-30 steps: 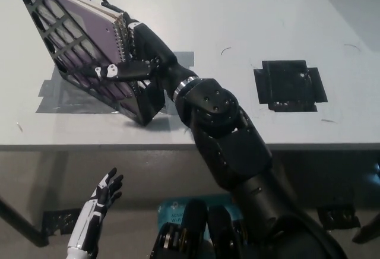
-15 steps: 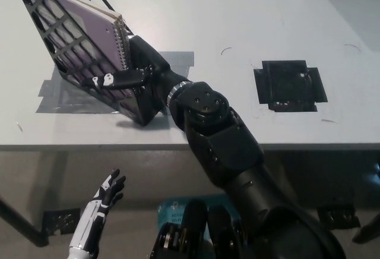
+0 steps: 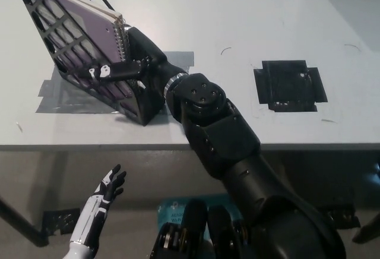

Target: A shelf with a book inside it is placed on the center of the desk infront of the robot. The robot uses its right hand to grab the book, take it out and hand it to a person.

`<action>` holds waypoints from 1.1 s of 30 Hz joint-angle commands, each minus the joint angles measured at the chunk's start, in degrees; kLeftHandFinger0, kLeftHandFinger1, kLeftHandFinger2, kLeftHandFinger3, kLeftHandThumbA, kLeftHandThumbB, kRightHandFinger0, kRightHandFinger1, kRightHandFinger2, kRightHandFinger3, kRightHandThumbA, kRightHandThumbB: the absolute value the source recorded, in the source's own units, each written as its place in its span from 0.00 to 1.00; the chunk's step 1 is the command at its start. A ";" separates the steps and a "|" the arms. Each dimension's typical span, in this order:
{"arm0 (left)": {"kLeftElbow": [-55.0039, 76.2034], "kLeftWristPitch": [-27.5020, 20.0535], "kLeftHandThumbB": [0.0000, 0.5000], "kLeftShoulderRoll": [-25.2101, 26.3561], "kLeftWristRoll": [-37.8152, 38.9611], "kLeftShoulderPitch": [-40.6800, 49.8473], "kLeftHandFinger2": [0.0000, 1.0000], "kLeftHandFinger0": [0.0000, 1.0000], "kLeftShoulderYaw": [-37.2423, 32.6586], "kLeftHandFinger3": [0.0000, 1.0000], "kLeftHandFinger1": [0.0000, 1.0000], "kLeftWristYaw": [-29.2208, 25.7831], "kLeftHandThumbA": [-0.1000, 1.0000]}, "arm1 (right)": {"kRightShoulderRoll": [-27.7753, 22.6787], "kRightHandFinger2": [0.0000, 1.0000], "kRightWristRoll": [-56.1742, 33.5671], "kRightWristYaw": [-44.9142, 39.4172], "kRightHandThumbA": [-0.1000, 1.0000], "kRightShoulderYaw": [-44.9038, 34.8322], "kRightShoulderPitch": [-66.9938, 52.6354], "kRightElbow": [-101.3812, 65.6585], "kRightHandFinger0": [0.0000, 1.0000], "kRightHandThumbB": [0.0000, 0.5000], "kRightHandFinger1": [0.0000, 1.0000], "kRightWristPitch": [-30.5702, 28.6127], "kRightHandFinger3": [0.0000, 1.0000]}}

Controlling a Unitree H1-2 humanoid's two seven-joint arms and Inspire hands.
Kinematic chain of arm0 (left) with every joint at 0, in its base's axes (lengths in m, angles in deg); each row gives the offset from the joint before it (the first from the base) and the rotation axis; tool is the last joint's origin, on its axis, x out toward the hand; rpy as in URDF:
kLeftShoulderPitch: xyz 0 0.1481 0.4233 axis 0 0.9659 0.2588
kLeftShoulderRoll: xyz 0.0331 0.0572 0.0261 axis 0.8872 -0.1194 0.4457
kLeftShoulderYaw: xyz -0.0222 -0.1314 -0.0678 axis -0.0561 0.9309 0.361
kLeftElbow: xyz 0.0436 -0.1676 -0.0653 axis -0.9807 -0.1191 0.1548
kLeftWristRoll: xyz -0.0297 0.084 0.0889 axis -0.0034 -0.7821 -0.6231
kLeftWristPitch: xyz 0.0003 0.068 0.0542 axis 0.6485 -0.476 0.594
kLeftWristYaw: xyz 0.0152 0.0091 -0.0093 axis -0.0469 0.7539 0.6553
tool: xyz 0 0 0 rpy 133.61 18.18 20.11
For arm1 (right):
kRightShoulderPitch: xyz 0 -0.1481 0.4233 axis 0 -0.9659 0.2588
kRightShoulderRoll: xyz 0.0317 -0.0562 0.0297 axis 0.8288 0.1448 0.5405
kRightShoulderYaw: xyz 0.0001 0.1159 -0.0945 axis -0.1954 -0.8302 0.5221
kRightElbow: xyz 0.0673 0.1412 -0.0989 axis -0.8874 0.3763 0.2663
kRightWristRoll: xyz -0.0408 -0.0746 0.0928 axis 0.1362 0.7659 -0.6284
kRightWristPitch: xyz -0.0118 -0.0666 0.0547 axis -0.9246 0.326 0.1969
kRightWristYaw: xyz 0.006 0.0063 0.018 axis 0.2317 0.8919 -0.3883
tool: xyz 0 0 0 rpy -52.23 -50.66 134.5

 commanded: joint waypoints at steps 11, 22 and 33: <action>2.49 0.45 0.54 1.03 -0.79 -1.58 1.00 1.00 -0.19 1.00 1.00 0.61 1.00 | 1.77 1.00 -1.03 -1.31 1.00 -1.86 5.38 3.02 1.00 0.74 1.00 -3.52 1.00; 2.49 0.66 0.54 1.19 -0.80 -1.80 1.00 1.00 -0.22 1.00 1.00 0.62 1.00 | 1.58 0.03 7.32 9.81 1.00 1.33 8.63 7.90 0.01 0.03 0.02 -0.13 0.08; 2.52 1.00 0.53 1.21 -0.73 -1.89 1.00 1.00 -0.39 1.00 1.00 0.67 1.00 | 2.97 0.31 5.81 12.78 1.00 -1.28 6.96 4.29 0.00 0.05 0.09 0.68 0.04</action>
